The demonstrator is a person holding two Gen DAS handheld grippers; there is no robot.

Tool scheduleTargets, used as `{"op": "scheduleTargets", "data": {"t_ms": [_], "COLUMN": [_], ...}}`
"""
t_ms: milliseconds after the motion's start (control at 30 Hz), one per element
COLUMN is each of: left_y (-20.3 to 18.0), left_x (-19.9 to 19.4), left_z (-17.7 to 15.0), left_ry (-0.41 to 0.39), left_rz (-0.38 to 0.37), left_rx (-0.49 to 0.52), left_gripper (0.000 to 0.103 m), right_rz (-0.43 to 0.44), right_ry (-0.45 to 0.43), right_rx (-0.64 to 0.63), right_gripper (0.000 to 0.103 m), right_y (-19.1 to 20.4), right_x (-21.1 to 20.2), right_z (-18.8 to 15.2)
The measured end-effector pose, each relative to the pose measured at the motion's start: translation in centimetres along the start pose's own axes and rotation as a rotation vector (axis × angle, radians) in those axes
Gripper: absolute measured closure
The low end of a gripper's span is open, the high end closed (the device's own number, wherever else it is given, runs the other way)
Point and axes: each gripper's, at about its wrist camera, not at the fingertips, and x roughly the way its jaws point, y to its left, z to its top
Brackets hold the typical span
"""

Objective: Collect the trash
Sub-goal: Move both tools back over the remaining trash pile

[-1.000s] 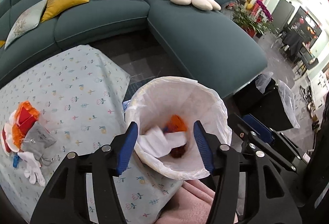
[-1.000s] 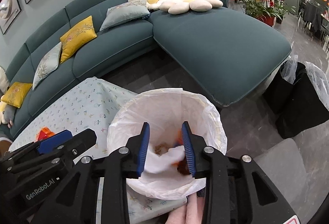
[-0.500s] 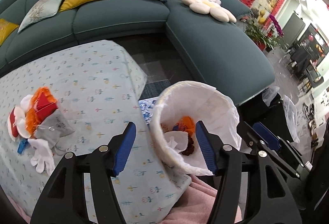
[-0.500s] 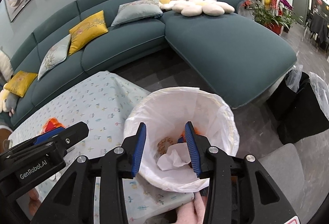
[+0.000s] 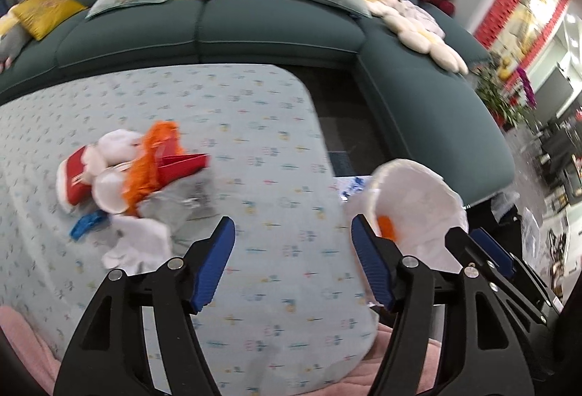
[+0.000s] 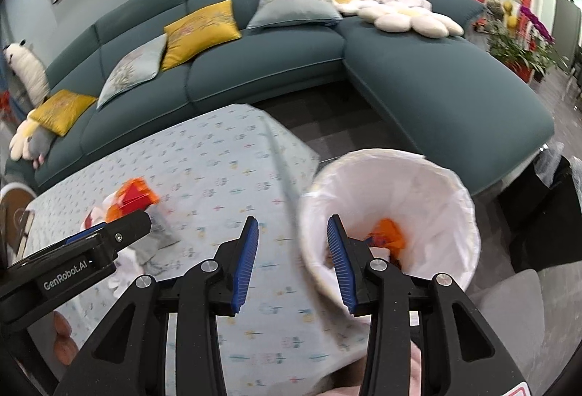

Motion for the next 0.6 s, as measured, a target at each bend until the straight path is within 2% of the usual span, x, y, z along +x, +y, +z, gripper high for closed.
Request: {"op": "scheduleTargets", "data": {"t_ms": [67, 200, 600], "left_y": [1.6, 4.6, 13.3], "left_x": [-0.2, -0.5, 0.0], "left_z": [-0.1, -0.6, -3.6], "left_ry": [0.001, -0.003, 0.048], "left_rz": [0.012, 0.051, 0.131], "left_rx": [-0.028, -0.077, -0.181], "left_gripper": [0.038, 0.03, 0.029], "right_rz": [0.009, 0.028, 0.073], "right_ry": [0.006, 0.021, 0.094], "right_rx": [-0.019, -0.06, -0.153], "right_gripper": [0.064, 0.063, 0.063], "right_y": [1.3, 4.0, 10.8], "right_x": [0.2, 0.5, 2.9], "right_z": [-0.2, -0.8, -2.9]}}
